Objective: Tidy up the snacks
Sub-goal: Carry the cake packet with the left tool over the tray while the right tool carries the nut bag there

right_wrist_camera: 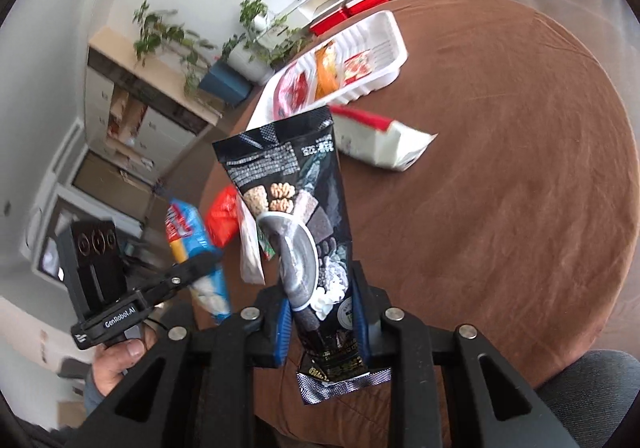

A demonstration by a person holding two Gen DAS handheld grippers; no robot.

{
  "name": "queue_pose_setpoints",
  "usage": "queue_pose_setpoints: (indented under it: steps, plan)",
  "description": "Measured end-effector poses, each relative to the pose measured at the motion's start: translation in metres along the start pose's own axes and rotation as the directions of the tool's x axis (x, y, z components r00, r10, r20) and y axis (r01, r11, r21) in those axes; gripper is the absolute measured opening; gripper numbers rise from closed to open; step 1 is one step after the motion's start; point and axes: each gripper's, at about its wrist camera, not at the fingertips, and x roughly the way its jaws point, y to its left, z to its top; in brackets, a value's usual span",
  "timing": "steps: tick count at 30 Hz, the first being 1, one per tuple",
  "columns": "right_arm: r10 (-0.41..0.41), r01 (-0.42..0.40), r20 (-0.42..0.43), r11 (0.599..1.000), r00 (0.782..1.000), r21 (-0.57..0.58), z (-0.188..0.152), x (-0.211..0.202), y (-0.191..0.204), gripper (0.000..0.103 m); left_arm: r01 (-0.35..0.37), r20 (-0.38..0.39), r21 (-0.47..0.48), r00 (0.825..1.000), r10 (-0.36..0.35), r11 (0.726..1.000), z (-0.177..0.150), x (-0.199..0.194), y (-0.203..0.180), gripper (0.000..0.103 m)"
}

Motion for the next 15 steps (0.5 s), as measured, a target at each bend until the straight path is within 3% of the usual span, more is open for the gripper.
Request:
queue_pose_setpoints:
  steps: [8,15]
  plan:
    - [-0.017,0.002,0.115,0.992,0.993,0.124,0.026,-0.042,-0.041,0.027,-0.040,0.091,-0.075,0.995,0.047,0.996,0.040,-0.053,0.062,0.024]
    - [-0.128,0.080,0.231,0.976,0.965,0.204,0.077,-0.085,-0.079,0.027,-0.088,0.125,-0.084,0.987,0.098,0.993,0.097,-0.076,0.105,0.024]
